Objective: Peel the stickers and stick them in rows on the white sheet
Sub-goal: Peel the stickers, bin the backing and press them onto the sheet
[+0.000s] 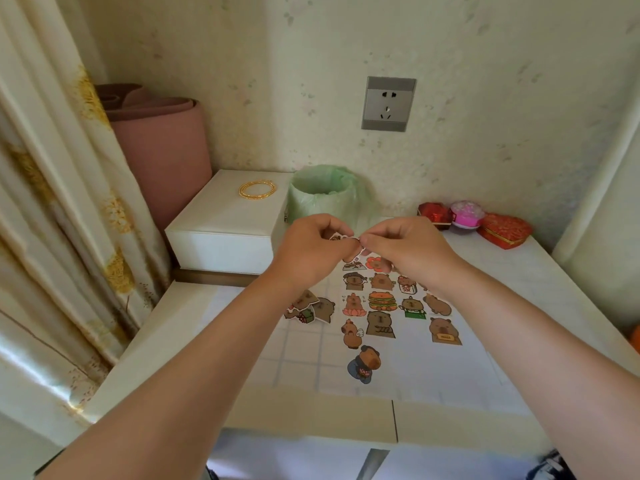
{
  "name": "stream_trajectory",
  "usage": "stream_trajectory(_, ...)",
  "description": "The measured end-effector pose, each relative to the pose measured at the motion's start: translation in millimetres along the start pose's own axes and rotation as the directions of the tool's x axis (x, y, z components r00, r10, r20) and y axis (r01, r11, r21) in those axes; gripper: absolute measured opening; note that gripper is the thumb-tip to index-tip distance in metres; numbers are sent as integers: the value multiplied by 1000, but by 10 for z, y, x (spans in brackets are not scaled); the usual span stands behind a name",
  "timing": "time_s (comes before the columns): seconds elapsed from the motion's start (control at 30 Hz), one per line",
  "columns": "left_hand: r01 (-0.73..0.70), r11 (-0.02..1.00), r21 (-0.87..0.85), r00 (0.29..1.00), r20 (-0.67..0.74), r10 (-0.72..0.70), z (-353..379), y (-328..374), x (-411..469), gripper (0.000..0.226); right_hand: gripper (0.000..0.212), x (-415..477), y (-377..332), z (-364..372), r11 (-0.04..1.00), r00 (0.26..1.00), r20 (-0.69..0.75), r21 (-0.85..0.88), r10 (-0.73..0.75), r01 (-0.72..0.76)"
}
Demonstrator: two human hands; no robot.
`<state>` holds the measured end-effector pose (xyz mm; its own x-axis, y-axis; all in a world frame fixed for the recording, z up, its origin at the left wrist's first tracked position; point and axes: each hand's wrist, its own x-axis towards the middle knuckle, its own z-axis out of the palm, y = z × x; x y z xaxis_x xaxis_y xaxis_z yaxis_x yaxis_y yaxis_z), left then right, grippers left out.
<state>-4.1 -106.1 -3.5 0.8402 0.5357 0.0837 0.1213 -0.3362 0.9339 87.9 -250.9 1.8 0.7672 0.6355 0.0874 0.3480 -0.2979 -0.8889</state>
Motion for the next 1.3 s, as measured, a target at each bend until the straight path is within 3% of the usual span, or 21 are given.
stream_trajectory(0.1, 62, 987, -146, 998, -20, -66, 146, 40, -1, 13, 13, 10, 23, -51, 996, 996, -62, -65, -63, 59)
stream_trajectory(0.23, 68, 977, -203, 997, -13, -72, 204, 86, 28, 11, 16, 59, 36, -93, 978, 998, -10, 196, 68, -65)
stream_trajectory(0.3, 39, 982, -186, 999, -6, -41, 196, 81, 44, 11, 16, 75, 62, -130, 962, 993, 44, 244, 113, -120)
stream_trajectory(0.6, -5, 975, -220, 999, 32, 12, 120, 45, -32, 13, 11, 31, 41, -114, 983, 996, 70, 169, 64, -75)
stream_trajectory(0.8, -11, 951, -309, 1000, 16, 17, 111, 70, -82, 21, 12, -20, 17, -80, 998, 997, -46, -12, -67, 66)
stream_trajectory(0.9, 20, 927, -375, 1000, 15, -16, 102, 76, -88, 18, 13, -27, 0, -48, 994, 989, -94, -2, -110, 110)
stream_trajectory(1.1, 21, 929, -370, 1000, 20, -15, 45, 83, -83, 17, 16, -21, 4, -70, 951, 993, 93, 296, 65, -90)
stream_trajectory(1.3, 26, 937, -347, 1000, 25, -18, 31, 78, -87, 17, 16, -22, 27, -32, 961, 993, 94, 260, 67, -90)
